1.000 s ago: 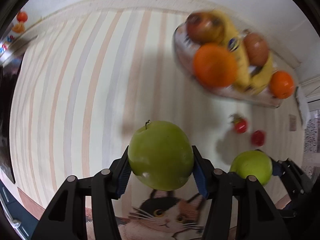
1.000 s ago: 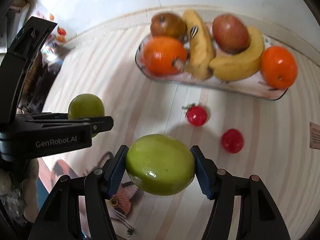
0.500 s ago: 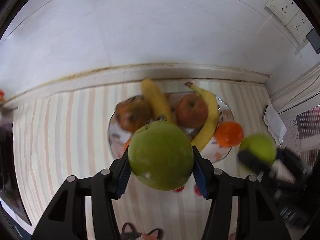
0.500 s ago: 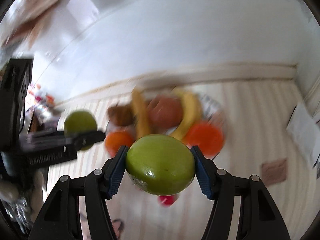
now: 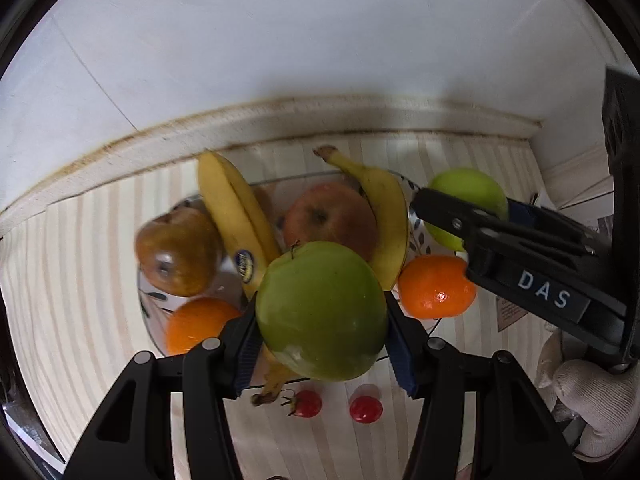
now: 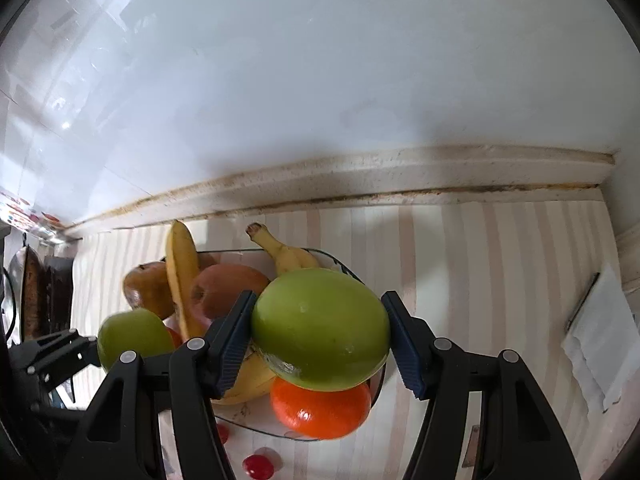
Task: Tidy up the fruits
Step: 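Carry both green apples onto the plate and open both grippers, then withdraw both tools from the plate toward the cherry tomatoes, then grasp a cherry tomato with the left gripper while the right grasps the other tomato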
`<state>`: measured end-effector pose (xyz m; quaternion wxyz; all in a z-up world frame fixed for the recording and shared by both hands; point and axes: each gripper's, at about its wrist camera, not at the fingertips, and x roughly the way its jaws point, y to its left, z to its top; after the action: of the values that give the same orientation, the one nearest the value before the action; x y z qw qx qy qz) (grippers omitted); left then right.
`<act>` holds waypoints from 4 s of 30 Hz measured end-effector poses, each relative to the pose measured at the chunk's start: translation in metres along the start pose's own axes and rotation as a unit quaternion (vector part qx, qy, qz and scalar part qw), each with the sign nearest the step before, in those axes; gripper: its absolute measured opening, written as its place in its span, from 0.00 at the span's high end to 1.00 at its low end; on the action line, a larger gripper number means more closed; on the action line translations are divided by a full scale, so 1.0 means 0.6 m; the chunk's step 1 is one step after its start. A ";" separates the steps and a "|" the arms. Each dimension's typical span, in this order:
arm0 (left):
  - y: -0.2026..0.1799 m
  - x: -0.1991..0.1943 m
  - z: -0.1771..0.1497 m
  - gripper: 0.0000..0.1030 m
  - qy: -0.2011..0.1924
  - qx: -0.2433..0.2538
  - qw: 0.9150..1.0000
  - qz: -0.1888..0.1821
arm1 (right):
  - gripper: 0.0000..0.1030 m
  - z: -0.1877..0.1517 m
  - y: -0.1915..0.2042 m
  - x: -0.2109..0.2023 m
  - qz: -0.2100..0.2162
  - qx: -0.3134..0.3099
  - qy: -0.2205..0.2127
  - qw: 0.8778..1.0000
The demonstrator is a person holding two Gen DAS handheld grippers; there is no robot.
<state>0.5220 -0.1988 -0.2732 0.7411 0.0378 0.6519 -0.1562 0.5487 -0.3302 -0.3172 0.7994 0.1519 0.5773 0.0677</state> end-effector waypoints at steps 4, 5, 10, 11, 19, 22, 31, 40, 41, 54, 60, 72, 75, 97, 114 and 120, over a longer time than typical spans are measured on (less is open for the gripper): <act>-0.016 0.019 -0.001 0.49 0.002 0.011 1.000 0.021 | 0.36 -0.004 0.002 0.019 -0.007 -0.008 0.006 1.000; -0.021 0.023 -0.001 0.49 0.000 0.017 0.999 0.032 | 0.36 -0.005 0.002 0.020 -0.005 -0.008 0.007 1.000; -0.032 0.040 -0.003 0.49 0.000 0.026 0.998 0.058 | 0.36 -0.004 0.002 0.029 0.000 -0.013 0.015 1.000; -0.032 0.042 -0.004 0.49 -0.001 0.025 0.998 0.061 | 0.36 -0.004 -0.001 0.029 0.004 -0.007 0.019 1.000; -0.014 0.054 0.003 0.48 -0.003 -0.006 0.998 0.067 | 0.35 -0.012 -0.037 0.043 0.012 0.035 0.036 0.999; -0.012 0.050 0.003 0.48 -0.004 -0.006 0.997 0.072 | 0.34 -0.013 -0.043 0.039 0.024 0.039 0.036 0.998; -0.002 0.034 0.011 0.48 -0.005 -0.020 0.998 0.065 | 0.28 -0.004 -0.045 0.012 0.019 0.035 0.025 0.999; 0.008 0.005 0.012 0.45 -0.019 -0.038 0.998 0.050 | 0.26 -0.012 -0.064 -0.007 0.016 0.051 0.019 0.998; 0.008 0.000 0.011 0.44 -0.021 -0.039 0.998 0.049 | 0.25 -0.013 -0.064 -0.010 0.015 0.050 0.017 0.998; 0.054 -0.079 -0.058 0.12 -0.078 -0.065 0.992 0.079 | 0.07 -0.100 0.003 -0.090 -0.092 -0.030 -0.024 0.995; 0.073 -0.099 -0.101 0.11 -0.096 -0.078 0.988 0.092 | 0.07 -0.138 0.031 -0.104 -0.093 -0.029 -0.029 0.995; 0.042 -0.212 -0.187 0.11 -0.163 -0.066 0.980 0.088 | 0.07 -0.190 0.080 -0.243 -0.086 -0.036 -0.091 0.991; 0.025 -0.253 -0.219 0.11 -0.185 -0.057 0.977 0.089 | 0.07 -0.209 0.095 -0.293 -0.086 -0.044 -0.114 0.989; -0.025 -0.360 -0.334 0.11 -0.224 -0.042 0.970 0.082 | 0.05 -0.313 0.123 -0.482 -0.069 -0.038 -0.190 0.979; 0.091 -0.140 -0.276 0.11 -0.107 -0.073 0.978 0.164 | 0.37 -0.282 0.094 -0.089 0.025 -0.044 -0.006 0.999; 0.113 -0.091 -0.261 0.21 -0.073 -0.074 0.988 0.114 | 0.50 -0.287 0.116 0.001 0.031 -0.061 0.026 0.997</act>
<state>0.3864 -0.0838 -0.2527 0.8002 0.0452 0.5975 -0.0247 0.3910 -0.2360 -0.3452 0.7891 0.1194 0.5879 0.1317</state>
